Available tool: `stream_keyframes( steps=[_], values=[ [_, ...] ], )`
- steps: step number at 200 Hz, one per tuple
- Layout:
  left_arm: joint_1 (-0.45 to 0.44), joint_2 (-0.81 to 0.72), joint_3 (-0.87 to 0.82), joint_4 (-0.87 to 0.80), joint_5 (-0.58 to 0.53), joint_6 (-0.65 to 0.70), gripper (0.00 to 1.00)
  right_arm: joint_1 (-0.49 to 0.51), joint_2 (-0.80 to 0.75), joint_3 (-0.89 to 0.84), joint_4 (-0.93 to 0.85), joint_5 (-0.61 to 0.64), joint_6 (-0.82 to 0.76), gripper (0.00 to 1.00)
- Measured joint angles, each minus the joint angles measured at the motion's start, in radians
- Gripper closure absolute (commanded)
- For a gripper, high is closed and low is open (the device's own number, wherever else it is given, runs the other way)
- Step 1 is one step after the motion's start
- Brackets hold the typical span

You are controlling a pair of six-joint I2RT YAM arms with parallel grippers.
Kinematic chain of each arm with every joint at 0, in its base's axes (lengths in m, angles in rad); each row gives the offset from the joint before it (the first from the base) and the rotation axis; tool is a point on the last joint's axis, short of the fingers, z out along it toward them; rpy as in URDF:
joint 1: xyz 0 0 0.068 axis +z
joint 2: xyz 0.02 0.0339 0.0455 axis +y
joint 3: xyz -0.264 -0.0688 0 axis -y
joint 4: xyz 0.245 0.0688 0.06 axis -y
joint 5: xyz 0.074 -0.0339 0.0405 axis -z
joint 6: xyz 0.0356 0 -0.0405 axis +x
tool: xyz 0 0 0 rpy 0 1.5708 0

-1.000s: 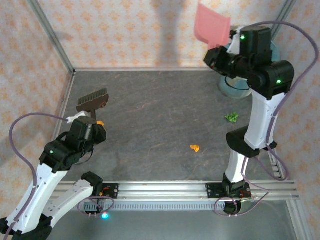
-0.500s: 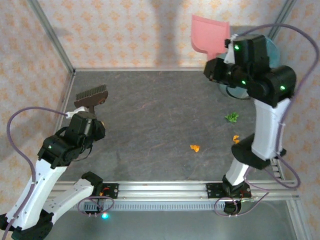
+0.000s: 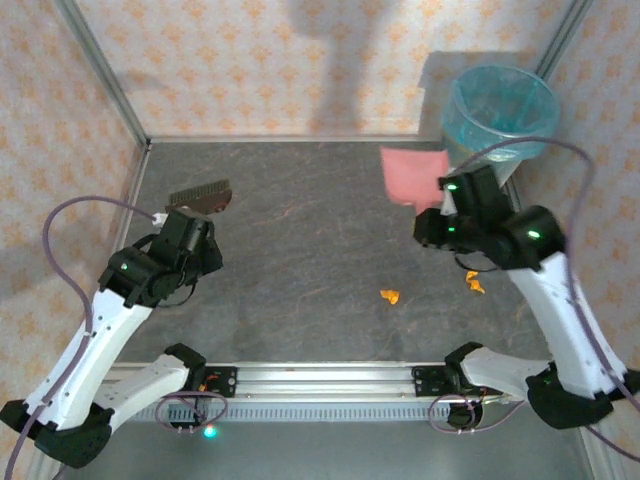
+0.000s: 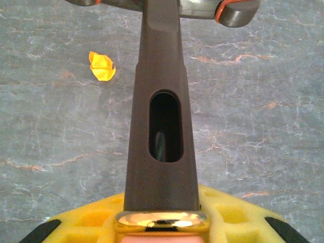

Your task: Sweep away the paper scraps from the table

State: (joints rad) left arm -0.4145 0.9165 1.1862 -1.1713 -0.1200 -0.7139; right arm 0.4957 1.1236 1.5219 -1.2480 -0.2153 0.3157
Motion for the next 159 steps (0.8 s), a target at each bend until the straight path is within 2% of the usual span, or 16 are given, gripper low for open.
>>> stream_keyframes(
  steps=[20,42,88,159],
  values=[
    [0.043,0.029,0.042,-0.022,0.001,0.032,1.00,0.053,0.028,-0.198,0.127,-0.041,-0.003,1.00],
    [0.103,0.051,0.073,-0.045,0.015,0.062,1.00,0.169,0.047,-0.302,0.218,-0.032,-0.019,1.00],
    [0.215,0.158,0.113,-0.079,0.084,0.107,1.00,0.387,0.137,-0.365,0.433,0.081,-0.090,1.00],
    [0.382,0.335,0.116,-0.098,0.199,0.114,1.00,0.570,0.413,-0.401,0.622,0.198,-0.240,1.00]
  ],
)
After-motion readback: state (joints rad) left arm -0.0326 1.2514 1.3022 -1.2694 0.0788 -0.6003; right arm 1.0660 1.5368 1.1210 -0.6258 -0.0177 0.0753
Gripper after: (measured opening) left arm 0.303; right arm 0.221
